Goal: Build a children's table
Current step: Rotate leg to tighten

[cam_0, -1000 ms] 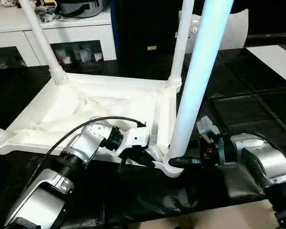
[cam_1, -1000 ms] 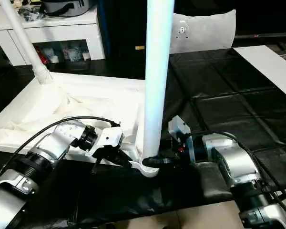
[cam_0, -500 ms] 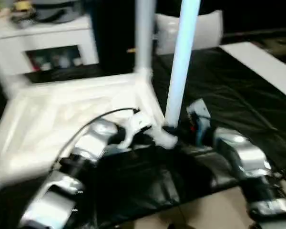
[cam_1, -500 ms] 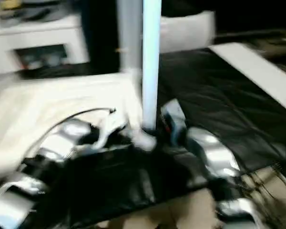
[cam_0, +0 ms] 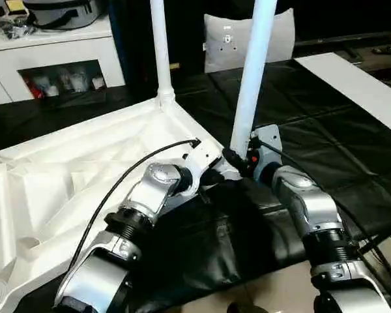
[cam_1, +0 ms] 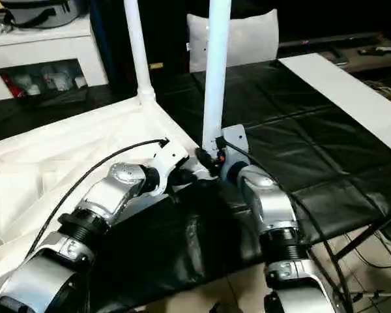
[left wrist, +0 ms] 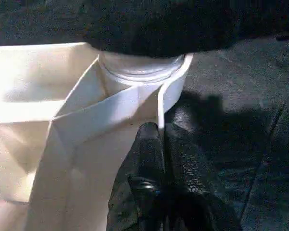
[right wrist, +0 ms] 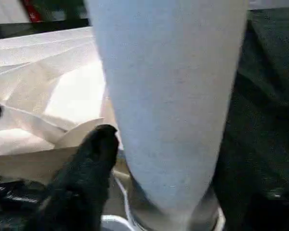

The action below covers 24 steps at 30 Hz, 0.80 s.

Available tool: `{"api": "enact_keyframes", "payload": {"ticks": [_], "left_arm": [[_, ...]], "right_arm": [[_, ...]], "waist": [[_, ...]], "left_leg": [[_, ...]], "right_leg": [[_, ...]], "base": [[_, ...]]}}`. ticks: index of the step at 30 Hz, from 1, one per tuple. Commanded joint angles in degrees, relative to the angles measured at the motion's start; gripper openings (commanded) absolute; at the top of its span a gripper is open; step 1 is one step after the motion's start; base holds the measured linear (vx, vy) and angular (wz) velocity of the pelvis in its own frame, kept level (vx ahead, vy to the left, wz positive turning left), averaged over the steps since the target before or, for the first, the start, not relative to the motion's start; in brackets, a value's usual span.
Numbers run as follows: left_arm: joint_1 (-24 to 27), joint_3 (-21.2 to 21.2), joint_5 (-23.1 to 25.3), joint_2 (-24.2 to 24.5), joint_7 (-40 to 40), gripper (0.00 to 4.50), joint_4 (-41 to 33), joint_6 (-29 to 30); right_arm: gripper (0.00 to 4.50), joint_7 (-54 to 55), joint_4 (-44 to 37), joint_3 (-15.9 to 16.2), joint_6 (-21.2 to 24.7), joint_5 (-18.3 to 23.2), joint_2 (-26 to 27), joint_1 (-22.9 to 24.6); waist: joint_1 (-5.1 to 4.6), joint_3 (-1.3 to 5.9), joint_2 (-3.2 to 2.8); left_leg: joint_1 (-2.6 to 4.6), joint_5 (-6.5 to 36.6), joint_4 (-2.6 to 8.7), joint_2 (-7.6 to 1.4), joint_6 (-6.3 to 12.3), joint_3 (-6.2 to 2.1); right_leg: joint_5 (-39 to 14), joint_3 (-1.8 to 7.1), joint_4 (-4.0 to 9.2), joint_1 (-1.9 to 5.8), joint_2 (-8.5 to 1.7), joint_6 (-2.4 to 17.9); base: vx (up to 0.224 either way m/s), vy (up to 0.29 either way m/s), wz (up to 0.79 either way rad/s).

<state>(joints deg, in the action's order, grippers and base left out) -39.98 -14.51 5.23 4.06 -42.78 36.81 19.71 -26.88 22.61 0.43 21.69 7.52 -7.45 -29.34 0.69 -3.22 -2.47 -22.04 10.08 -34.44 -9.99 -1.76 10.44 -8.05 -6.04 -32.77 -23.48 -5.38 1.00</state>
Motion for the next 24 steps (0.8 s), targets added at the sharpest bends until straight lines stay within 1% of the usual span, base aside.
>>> {"api": "enact_keyframes", "payload": {"ticks": [1, 2, 3, 4, 5, 6, 7, 8, 10, 12, 13, 15, 16, 17, 18, 19, 20, 21, 22, 23, 24], "left_arm": [[-1.2, -0.5, -1.0, -0.3, -1.3, 0.00, -2.5, -1.7], [-1.0, -0.9, -1.1, 0.4, -2.4, 0.00, -2.5, -2.5], [-0.9, -1.0, -1.1, 0.6, -2.9, 0.00, -2.5, -2.8], [-0.6, -1.4, -1.1, 1.2, -4.2, 0.00, -2.5, -3.6], [0.1, -2.5, -1.3, 3.2, -8.4, 0.00, -2.8, -6.3], [0.3, -2.7, -1.4, 3.7, -9.6, 0.00, -2.9, -7.0], [0.5, -3.1, -1.6, 4.7, -11.7, 0.00, -3.0, -8.1], [0.6, -3.5, -1.7, 5.6, -13.6, 0.00, -3.1, -8.9], [0.6, -3.7, -1.7, 5.9, -14.3, 0.00, -3.1, -9.3], [0.9, -4.8, -2.0, 7.9, -18.9, 0.00, -3.4, -11.3], [1.0, -5.3, -2.2, 8.7, -20.8, 0.00, -3.5, -12.1], [1.4, -6.6, -2.7, 10.5, -25.5, 0.00, -4.0, -14.8], [1.7, -7.3, -3.2, 11.5, -28.2, 0.00, -4.5, -16.0], [2.1, -8.2, -3.5, 13.0, -32.0, 0.00, -5.2, -17.4], [2.1, -8.6, -3.4, 13.6, -33.1, 0.00, -5.3, -17.8], [2.1, -8.6, -3.4, 13.6, -33.1, 0.00, -5.3, -17.8], [2.1, -9.5, -3.0, 14.5, -35.3, 0.00, -5.3, -19.1], [2.1, -9.6, -3.0, 14.6, -35.5, 0.00, -5.3, -19.2], [2.3, -10.3, -2.9, 15.3, -37.1, 0.00, -5.7, -19.8], [2.5, -10.9, -3.0, 15.8, -38.6, 0.00, -6.2, -20.3], [2.5, -11.0, -3.0, 15.9, -38.9, 0.00, -6.3, -20.3]], "right_arm": [[3.39, -1.7, -0.8, 1.9, -0.2, 1.3, 0.5, 0.1], [3.48, -3.4, -1.2, 1.9, -0.7, 1.5, -0.3, 0.5], [3.52, -4.1, -1.4, 1.9, -0.8, 1.8, -0.6, 0.7], [3.58, -6.1, -1.9, 1.8, -1.0, 2.3, -1.5, 1.1], [3.70, -13.6, -4.1, 2.0, -1.4, 4.3, -5.1, 2.7], [3.84, -15.9, -4.7, 2.2, -1.4, 4.8, -6.2, 3.2], [3.92, -20.2, -6.1, 3.0, -1.6, 5.4, -8.6, 4.3], [3.92, -23.4, -7.1, 3.7, -1.6, 5.8, -10.5, 5.0], [4.14, -24.5, -7.4, 3.9, -1.6, 6.0, -11.2, 5.3], [4.34, -30.1, -8.2, 4.9, -1.8, 6.5, -14.8, 6.0], [4.39, -32.2, -8.3, 5.4, -2.1, 6.6, -16.2, 6.2], [4.39, -36.4, -8.3, 6.1, -2.8, 7.1, -18.6, 6.4], [4.39, -38.7, -8.4, 6.5, -3.0, 7.5, -19.7, 6.4], [4.39, -42.9, -8.7, 7.2, -3.3, 8.3, -21.2, 6.7], [4.39, -44.4, -8.8, 7.4, -3.5, 8.6, -21.8, 6.8], [4.39, -44.4, -8.8, 7.4, -3.5, 8.6, -21.8, 6.8], [4.23, -46.7, -8.9, 8.0, -4.0, 8.8, -22.5, 6.9], [4.23, -46.9, -8.9, 8.0, -4.0, 8.9, -22.5, 6.9], [4.13, -48.5, -8.9, 8.5, -3.6, 9.4, -22.9, 6.9], [4.02, -49.9, -9.0, 8.9, -2.8, 10.2, -23.2, 6.8], [3.95, -50.1, -9.0, 9.0, -2.7, 10.3, -23.2, 6.8]], "waist": [[0.92, 4.62, 0.80], [1.05, 4.56, 0.62], [1.24, 4.66, 0.80], [1.56, 4.73, 0.73], [1.92, 4.66, 0.77], [2.36, 4.64, 0.81], [2.61, 4.59, 0.76], [2.77, 4.55, 0.73], [3.14, 4.44, 0.71], [3.54, 4.35, 0.53], [3.75, 4.21, 0.58], [4.29, 4.21, 0.30], [4.42, 4.23, 0.44], [4.71, 4.23, 0.44], [4.90, 4.19, 0.19], [4.90, 4.11, 0.24], [5.11, 4.13, 0.30], [5.26, 4.07, 0.27], [5.32, 4.04, 0.11], [5.51, 4.06, 0.21], [5.54, 4.10, 0.23]], "left_leg": [[0.52, 11.3, 3.68, -2.54, 5.10, -1.15], [0.55, 11.4, 3.66, -2.55, 5.09, -1.17], [0.47, 11.2, 3.57, -2.50, 5.21, -1.11], [0.51, 10.8, 3.58, -2.54, 5.23, -1.21], [0.54, 10.7, 3.58, -2.56, 5.80, -1.13], [0.74, 10.6, 3.56, -2.76, 6.10, -1.05], [0.66, 10.5, 3.64, -2.92, 6.32, -1.10], [0.80, 10.9, 3.67, -2.99, 6.26, -1.04], [0.87, 11.6, 3.77, -3.07, 5.73, -1.09], [1.34, 13.5, 3.93, -3.28, 4.41, -1.19], [1.41, 14.7, 4.09, -3.45, 4.06, -1.09], [1.42, 15.7, 4.12, -3.44, 3.37, -1.17], [1.45, 15.9, 4.15, -3.43, 3.15, -1.15], [1.57, 16.6, 4.18, -3.46, 3.06, -1.12], [1.60, 16.9, 4.24, -3.62, 3.00, -1.14], [1.57, 17.2, 4.26, -3.62, 2.98, -1.07], [1.68, 17.7, 4.24, -3.57, 2.69, -1.10], [1.81, 18.0, 4.34, -3.71, 2.29, -1.14], [1.83, 18.4, 4.37, -3.68, 2.10, -1.18], [1.90, 18.6, 4.40, -3.67, 1.88, -1.19], [1.82, 18.4, 4.49, -3.75, 1.76, -1.26]], "right_leg": [[-14.2, 2.71, 3.66, 3.49, -3.73, 11.9], [-14.7, 2.72, 3.69, 3.49, -3.79, 12.0], [-15.1, 2.70, 3.67, 3.63, -3.79, 11.7], [-15.0, 2.64, 3.59, 3.78, -3.82, 11.4], [-15.2, 2.68, 3.75, 3.70, -3.72, 11.1], [-14.7, 2.78, 3.60, 3.68, -3.66, 11.1], [-14.2, 2.81, 3.48, 3.63, -3.64, 11.3], [-14.6, 2.81, 3.51, 3.47, -3.59, 11.3], [-16.1, 2.76, 3.61, 3.41, -3.66, 11.2], [-18.5, 2.74, 3.81, 3.06, -3.59, 10.9], [-19.1, 2.86, 3.88, 3.07, -3.54, 10.8], [-19.9, 2.94, 3.92, 3.04, -3.77, 10.6], [-20.0, 2.93, 3.90, 3.04, -3.74, 10.5], [-20.3, 2.99, 3.89, 2.96, -3.78, 10.6], [-20.3, 3.08, 3.84, 2.95, -3.85, 10.8], [-20.3, 3.12, 3.89, 2.85, -3.79, 10.8], [-20.9, 3.09, 3.97, 2.85, -3.89, 10.8], [-21.6, 3.17, 4.00, 2.74, -4.00, 10.8], [-22.1, 3.14, 3.98, 2.77, -3.93, 10.7], [-22.5, 3.11, 4.06, 2.78, -3.95, 10.5], [-22.2, 3.17, 3.92, 2.88, -3.98, 10.6]], "base": [[0.000, 0.000, 0.00], [0.000, 0.000, 0.00], [0.000, 0.000, 0.00], [0.000, 0.000, 0.00], [0.000, 0.000, 0.00], [0.000, 0.000, 0.00], [0.000, 0.000, 0.00], [0.000, 0.000, 0.00], [0.000, 0.000, 0.00], [0.000, 0.000, 0.00], [0.000, 0.000, 0.00], [0.000, 0.000, 0.00], [0.000, 0.000, 0.00], [0.000, 0.000, 0.00], [0.000, 0.000, 0.00], [0.000, 0.000, 0.00], [0.000, 0.000, 0.00], [0.000, 0.000, 0.00], [0.000, 0.000, 0.00], [0.000, 0.000, 0.00], [0.000, 0.000, 0.00]]}}
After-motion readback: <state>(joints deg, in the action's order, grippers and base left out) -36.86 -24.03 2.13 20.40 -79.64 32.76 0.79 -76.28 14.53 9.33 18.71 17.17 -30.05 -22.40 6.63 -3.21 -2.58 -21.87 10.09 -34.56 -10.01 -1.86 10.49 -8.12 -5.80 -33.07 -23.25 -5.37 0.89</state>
